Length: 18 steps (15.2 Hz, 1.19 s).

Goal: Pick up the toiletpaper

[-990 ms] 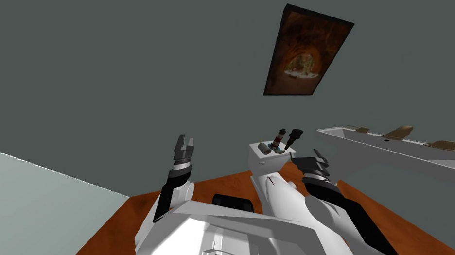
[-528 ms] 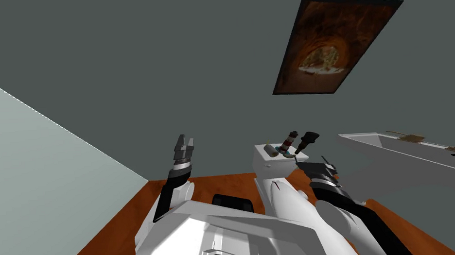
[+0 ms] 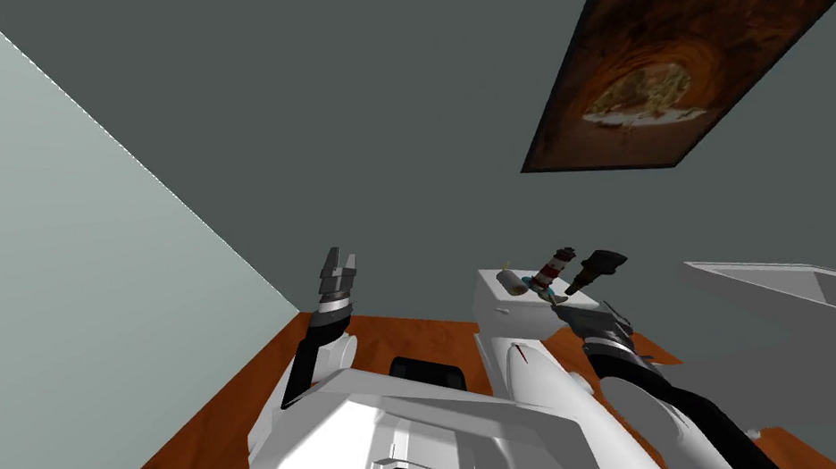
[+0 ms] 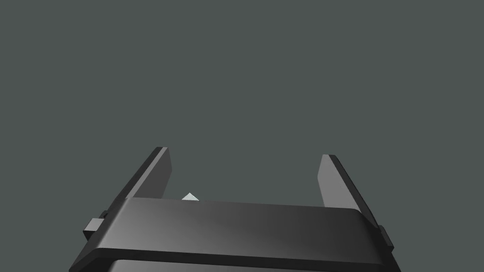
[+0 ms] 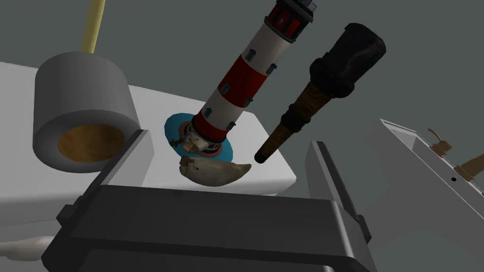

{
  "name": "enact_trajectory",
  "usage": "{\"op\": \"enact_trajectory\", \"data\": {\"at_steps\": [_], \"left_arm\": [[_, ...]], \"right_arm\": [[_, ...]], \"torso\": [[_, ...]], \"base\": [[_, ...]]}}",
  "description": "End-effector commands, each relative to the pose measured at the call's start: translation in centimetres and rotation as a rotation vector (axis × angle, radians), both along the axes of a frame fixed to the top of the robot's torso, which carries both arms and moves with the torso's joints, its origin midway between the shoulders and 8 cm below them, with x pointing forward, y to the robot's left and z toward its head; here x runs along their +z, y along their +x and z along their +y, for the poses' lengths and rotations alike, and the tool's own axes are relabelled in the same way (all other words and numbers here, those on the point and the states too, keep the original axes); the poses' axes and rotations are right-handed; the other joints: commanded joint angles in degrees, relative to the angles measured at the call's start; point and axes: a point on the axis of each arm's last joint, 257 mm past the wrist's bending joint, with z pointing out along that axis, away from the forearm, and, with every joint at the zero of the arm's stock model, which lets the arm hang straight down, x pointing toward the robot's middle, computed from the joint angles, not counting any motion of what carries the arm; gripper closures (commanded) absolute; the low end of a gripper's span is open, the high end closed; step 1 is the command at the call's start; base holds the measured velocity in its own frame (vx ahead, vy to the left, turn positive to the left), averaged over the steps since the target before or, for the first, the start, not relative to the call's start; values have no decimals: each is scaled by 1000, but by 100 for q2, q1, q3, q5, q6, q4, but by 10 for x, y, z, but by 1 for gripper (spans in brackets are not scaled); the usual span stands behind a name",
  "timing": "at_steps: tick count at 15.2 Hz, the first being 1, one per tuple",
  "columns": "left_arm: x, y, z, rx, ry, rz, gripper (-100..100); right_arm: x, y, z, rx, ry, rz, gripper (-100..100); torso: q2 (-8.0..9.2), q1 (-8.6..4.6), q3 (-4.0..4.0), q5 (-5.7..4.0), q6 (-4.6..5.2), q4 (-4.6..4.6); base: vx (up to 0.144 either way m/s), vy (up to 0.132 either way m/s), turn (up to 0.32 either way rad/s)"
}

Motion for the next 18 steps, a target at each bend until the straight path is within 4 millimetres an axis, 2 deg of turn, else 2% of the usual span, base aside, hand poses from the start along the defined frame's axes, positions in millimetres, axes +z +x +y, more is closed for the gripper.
{"op": "enact_trajectory", "data": {"at_steps": [1,2,3,5,6,9,10,12,13,16,17,18], "left_arm": [[0,0,0,0,0,0,0],[0,0,0,0,0,0,0],[0,0,0,0,0,0,0],[0,0,0,0,0,0,0],[0,0,0,0,0,0,0],[0,0,0,0,0,0,0],[0,0,0,0,0,0,0],[0,0,0,0,0,0,0],[0,0,0,0,0,0,0],[0,0,0,0,0,0,0],[0,0,0,0,0,0,0],[0,0,0,0,0,0,0]], "right_arm": [[-9,-3,-7,-4,87,-12,-100],[-9,-3,-7,-2,100,-20,-100],[-22,-10,-20,-20,173,-21,-100],[-22,-9,-19,-12,209,-40,-100],[-34,-16,-30,-29,281,-42,-100],[-33,-16,-29,-23,317,-66,-100],[-44,-23,-39,-37,401,-80,-100],[-43,-22,-38,-33,424,-98,-100],[-54,-30,-47,-48,503,-113,-100],[-52,-29,-46,-42,529,-135,-100],[-62,-37,-54,-58,602,-151,-100],[-60,-36,-53,-51,630,-175,-100]], "torso": [[0,0,0,0,0,0],[0,1,0,0,0,0],[-2,1,-1,1,3,0],[0,1,0,1,0,0],[-2,-1,-1,0,4,0],[-3,-3,-1,0,3,0],[-6,-3,-3,0,6,-1],[-5,-1,-3,0,0,-1],[-5,-2,-3,0,3,-1],[-2,-5,-1,-1,4,0],[-6,-5,-3,-1,6,-1],[-6,-4,-3,-1,1,-1]], "base": [[-43,-3,280],[-29,-4,125],[-38,2,284],[-38,-6,201],[-36,-6,246],[-27,-10,144],[-24,-1,190],[-30,-6,211],[-37,-9,277],[-31,-12,138],[-25,-3,201],[-32,-9,262]]}}
